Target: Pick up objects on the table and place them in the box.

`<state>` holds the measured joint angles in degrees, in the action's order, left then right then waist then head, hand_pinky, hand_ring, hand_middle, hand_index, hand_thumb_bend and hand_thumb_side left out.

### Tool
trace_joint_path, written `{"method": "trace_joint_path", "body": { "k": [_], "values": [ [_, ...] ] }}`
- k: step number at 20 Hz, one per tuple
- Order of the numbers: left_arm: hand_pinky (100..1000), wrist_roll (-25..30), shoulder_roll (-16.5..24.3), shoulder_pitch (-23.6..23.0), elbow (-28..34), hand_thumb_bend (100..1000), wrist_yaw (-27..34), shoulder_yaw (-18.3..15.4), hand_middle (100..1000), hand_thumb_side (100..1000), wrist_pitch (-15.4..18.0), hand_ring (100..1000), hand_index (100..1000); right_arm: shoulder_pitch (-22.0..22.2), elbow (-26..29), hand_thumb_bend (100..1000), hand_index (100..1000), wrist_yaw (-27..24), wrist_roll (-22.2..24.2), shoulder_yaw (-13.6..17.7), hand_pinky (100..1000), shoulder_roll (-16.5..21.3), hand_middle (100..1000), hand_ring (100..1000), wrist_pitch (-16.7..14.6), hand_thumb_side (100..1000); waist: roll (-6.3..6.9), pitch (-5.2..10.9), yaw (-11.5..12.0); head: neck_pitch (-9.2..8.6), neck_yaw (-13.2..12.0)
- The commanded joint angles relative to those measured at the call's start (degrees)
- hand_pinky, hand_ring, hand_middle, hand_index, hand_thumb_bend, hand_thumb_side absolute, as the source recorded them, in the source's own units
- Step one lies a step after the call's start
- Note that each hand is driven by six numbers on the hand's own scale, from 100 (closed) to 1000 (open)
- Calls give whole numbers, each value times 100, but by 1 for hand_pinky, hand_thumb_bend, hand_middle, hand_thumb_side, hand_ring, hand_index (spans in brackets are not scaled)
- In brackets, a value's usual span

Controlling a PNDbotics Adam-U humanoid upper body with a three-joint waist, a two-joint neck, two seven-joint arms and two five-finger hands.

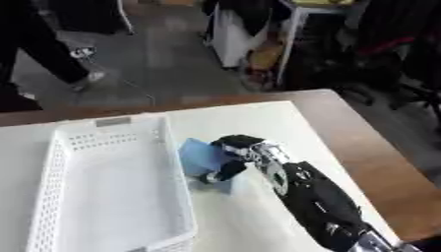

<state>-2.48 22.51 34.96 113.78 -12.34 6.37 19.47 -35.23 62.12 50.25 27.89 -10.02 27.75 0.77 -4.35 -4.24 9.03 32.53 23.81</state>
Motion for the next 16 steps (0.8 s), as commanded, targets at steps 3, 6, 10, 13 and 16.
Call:
{"method": "trace_joint_path", "body": {
  "k": [3, 6, 10, 13, 16],
  "values": [
    [422, 14, 42, 138, 81, 843, 30, -24, 644, 808, -4, 550, 687, 10, 5, 352, 561, 78, -551, 43, 100, 142, 440, 324, -79, 694, 24, 31, -10, -143, 81],
    [422, 15, 46, 132, 81, 842, 29, -28, 644, 809, -3, 549, 687, 32, 76, 100, 303, 75, -1368, 87, 100, 155, 182, 100, -184, 808, 30, 28, -18, -201, 96],
    [421, 13, 56, 118, 81, 841, 23, -37, 643, 811, -2, 549, 687, 119, 162, 100, 142, -65, -2864, 200, 100, 144, 100, 100, -353, 885, 40, 22, -41, -278, 95],
    [420, 10, 69, 101, 81, 841, 15, -42, 643, 811, -2, 548, 687, 196, 272, 100, 129, -405, -3448, 231, 100, 121, 100, 100, -420, 882, 49, 22, -60, -291, 70],
    [419, 3, 87, 79, 81, 842, 4, -50, 643, 811, -1, 548, 687, 254, 526, 100, 126, -761, -3647, 248, 100, 139, 100, 100, -435, 875, 57, 25, -79, -285, 64]
  ]
}}
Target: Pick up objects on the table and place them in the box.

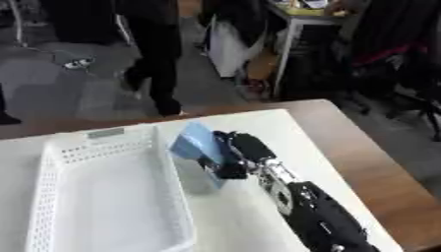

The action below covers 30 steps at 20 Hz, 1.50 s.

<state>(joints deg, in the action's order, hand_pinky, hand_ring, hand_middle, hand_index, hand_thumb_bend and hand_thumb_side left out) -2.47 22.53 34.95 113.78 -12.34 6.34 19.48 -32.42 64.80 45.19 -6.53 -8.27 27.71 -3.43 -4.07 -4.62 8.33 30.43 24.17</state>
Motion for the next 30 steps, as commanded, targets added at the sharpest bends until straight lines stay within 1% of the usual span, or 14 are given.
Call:
{"method": "trace_joint_path", "body": {
  "k": [1, 8, 10, 12, 14, 17, 20, 27, 30],
  "values": [
    [420, 2, 89, 74, 81, 841, 1, -50, 643, 811, -3, 548, 687, -21, 340, 100, 125, -356, -236, 84, 100, 148, 100, 100, -8, 870, 31, 65, -15, -75, 35],
    [421, -29, 104, 56, 81, 840, -2, -57, 643, 811, 11, 550, 687, 27, 927, 100, 122, -842, -474, 246, 100, 204, 100, 100, 198, 856, 33, 75, -36, -63, 50],
    [421, -37, 107, 51, 81, 841, -7, -61, 643, 811, 9, 550, 687, 27, 1119, 100, 122, -971, -524, 260, 100, 243, 100, 100, 232, 856, 32, 78, -39, -49, 46],
    [421, -45, 108, 48, 81, 841, -15, -65, 643, 812, 3, 550, 687, 14, 1369, 100, 122, -1118, -550, 223, 100, 267, 100, 100, 201, 860, 34, 78, -40, -31, 48],
    [422, -57, 106, 53, 81, 841, -28, -71, 643, 813, -2, 550, 687, -6, 1632, 100, 123, -1325, -518, 135, 100, 281, 100, 100, 108, 861, 36, 76, -34, -6, 56],
    [426, -90, 93, 78, 81, 836, -53, -82, 645, 815, -4, 552, 688, -66, 1978, 100, 124, -1663, -411, -33, 100, 311, 100, 100, -149, 879, 33, 71, -16, 20, 74],
    [428, -116, 67, 116, 81, 836, -70, -82, 646, 814, -1, 553, 688, -148, 2188, 100, 124, -1960, -329, -178, 100, 351, 100, 100, -395, 885, 26, 64, 10, 24, 82],
    [428, -84, -8, 233, 81, 836, -137, -67, 647, 818, -41, 554, 690, -360, 2333, 100, 126, -2390, -177, -447, 100, 382, 100, 100, -811, 920, 11, -2, 58, -59, 96],
    [428, -37, -55, 308, 81, 835, -234, -72, 650, 821, -90, 554, 692, -465, 2382, 100, 127, -2523, -114, -542, 100, 380, 100, 100, -997, 929, 16, -58, 91, -148, 109]
  ]
}}
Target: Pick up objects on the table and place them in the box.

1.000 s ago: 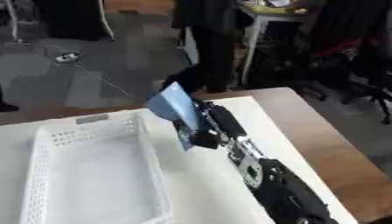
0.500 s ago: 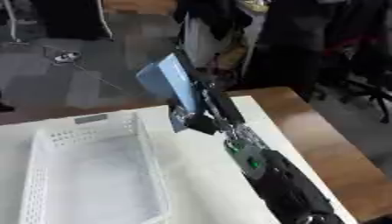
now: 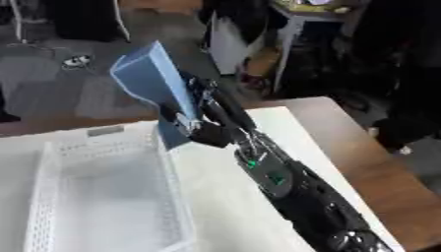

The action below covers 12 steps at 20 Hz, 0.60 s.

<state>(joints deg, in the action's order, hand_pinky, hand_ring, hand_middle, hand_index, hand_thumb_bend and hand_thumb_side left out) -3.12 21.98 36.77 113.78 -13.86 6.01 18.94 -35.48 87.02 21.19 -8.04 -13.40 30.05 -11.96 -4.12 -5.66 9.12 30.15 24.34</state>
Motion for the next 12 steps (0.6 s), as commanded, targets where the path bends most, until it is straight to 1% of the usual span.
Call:
{"method": "trace_joint_path", "body": {
  "k": [1, 4, 5, 7, 9, 10, 12],
  "values": [
    [427, 39, -20, 153, 81, 836, -118, -38, 650, 821, -53, 554, 693, -196, 172, 100, 127, -172, 62, -53, 100, 141, 100, 100, -200, 932, 23, 26, 24, -154, 96],
    [424, 80, -94, 241, 81, 837, -187, -15, 651, 822, -101, 552, 694, -321, 207, 100, 128, -372, 181, -152, 100, 107, 100, 100, -388, 946, 31, -43, 73, -256, 110],
    [424, 95, -112, 261, 81, 831, -205, -10, 651, 833, -116, 552, 694, -348, 213, 100, 130, -460, 247, -185, 100, 99, 100, 100, -457, 937, 31, -56, 85, -273, 115],
    [420, 127, -153, 314, 81, 838, -243, -6, 649, 825, -166, 550, 693, -380, 231, 100, 134, -840, 580, -333, 100, 60, 100, 100, -835, 965, 22, -89, 119, -314, 123],
    [413, 191, -179, 349, 81, 841, -290, 4, 649, 827, -281, 546, 695, -404, 201, 100, 137, -1308, 1060, -436, 100, 30, 100, 100, -1363, 974, 9, -116, 144, -361, 121],
    [411, 236, -190, 365, 81, 841, -318, 8, 649, 829, -346, 545, 696, -416, 156, 100, 138, -1509, 1278, -449, 100, 21, 100, 100, -1575, 977, 4, -126, 154, -381, 122],
    [404, 315, -209, 394, 81, 840, -366, 7, 649, 833, -473, 542, 697, -431, 39, 100, 143, -1846, 1637, -448, 100, -4, 100, 100, -1825, 977, -3, -140, 175, -409, 124]
  ]
}}
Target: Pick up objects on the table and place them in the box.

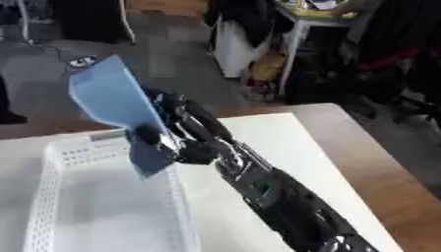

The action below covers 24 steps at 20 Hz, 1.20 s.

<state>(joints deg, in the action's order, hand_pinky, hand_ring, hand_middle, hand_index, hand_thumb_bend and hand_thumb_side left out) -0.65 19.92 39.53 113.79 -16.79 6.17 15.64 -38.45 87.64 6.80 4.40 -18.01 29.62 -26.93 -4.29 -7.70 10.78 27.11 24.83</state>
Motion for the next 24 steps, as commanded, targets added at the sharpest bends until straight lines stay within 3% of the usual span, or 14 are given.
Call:
{"method": "trace_joint_path", "body": {
  "k": [1, 10, 12, 14, 15, 16, 17, 18, 19, 20, 21, 22, 23, 24],
  "values": [
    [402, 104, -11, 131, 81, 840, -94, -8, 649, 833, -203, 542, 698, -141, -76, 100, 144, -563, 547, 16, 100, 25, 100, 100, -390, 986, 12, 60, 14, -113, 74],
    [395, 360, -49, 203, 81, 840, -192, 17, 651, 835, -442, 538, 706, -168, -269, 100, 190, -1737, 1322, 67, 100, -30, 100, 100, -402, 966, -4, 26, 51, -168, 57],
    [396, 383, -58, 218, 81, 840, -194, 17, 652, 835, -454, 538, 707, -161, -287, 100, 321, -1913, 1455, 69, 100, -40, 271, 128, -347, 975, -8, 21, 59, -167, 54],
    [395, 397, -64, 231, 81, 840, -195, 17, 652, 835, -465, 538, 708, -159, -295, 100, 548, -2053, 1618, 73, 100, -48, 505, 365, -287, 1000, -13, 18, 67, -167, 46],
    [395, 405, -66, 236, 81, 840, -197, 16, 652, 835, -472, 538, 708, -159, -293, 100, 489, -2107, 1713, 78, 100, -50, 454, 306, -267, 1000, -15, 18, 70, -166, 43],
    [395, 412, -68, 241, 81, 836, -199, 15, 652, 839, -479, 538, 709, -159, -290, 100, 729, -2149, 1810, 83, 110, -51, 670, 524, -255, 1000, -17, 17, 73, -167, 39],
    [395, 419, -70, 246, 81, 836, -200, 15, 652, 839, -486, 538, 709, -157, -286, 100, 752, -2181, 1914, 87, 149, -53, 695, 550, -251, 1000, -20, 17, 76, -167, 37],
    [395, 427, -72, 250, 81, 836, -199, 17, 652, 838, -492, 538, 709, -154, -286, 100, 817, -2212, 2013, 96, 283, -56, 764, 627, -252, 1000, -22, 17, 78, -167, 33],
    [395, 435, -73, 254, 81, 836, -198, 19, 652, 838, -495, 538, 709, -152, -288, 100, 817, -2240, 2096, 108, 283, -58, 764, 627, -256, 1000, -24, 17, 79, -167, 30],
    [395, 443, -73, 257, 81, 836, -198, 21, 652, 838, -498, 537, 710, -150, -296, 100, 874, -2255, 2158, 121, 405, -58, 826, 716, -252, 1000, -26, 16, 81, -168, 25],
    [395, 450, -74, 260, 81, 836, -199, 20, 652, 838, -503, 537, 710, -151, -303, 100, 868, -2250, 2197, 136, 391, -58, 818, 707, -246, 1000, -28, 16, 83, -167, 21],
    [394, 457, -75, 262, 81, 836, -203, 18, 652, 837, -512, 537, 711, -155, -307, 100, 916, -2210, 2211, 157, 482, -54, 869, 769, -241, 1000, -30, 16, 85, -168, 17],
    [394, 464, -77, 265, 81, 836, -206, 17, 652, 837, -520, 537, 711, -159, -304, 100, 909, -2147, 2200, 175, 471, -52, 863, 762, -244, 1000, -32, 15, 87, -168, 15],
    [393, 472, -78, 267, 81, 837, -209, 17, 652, 837, -528, 536, 712, -167, -301, 188, 957, -2059, 2165, 197, 551, -45, 906, 813, -249, 1000, -33, 15, 89, -168, 8]
  ]
}}
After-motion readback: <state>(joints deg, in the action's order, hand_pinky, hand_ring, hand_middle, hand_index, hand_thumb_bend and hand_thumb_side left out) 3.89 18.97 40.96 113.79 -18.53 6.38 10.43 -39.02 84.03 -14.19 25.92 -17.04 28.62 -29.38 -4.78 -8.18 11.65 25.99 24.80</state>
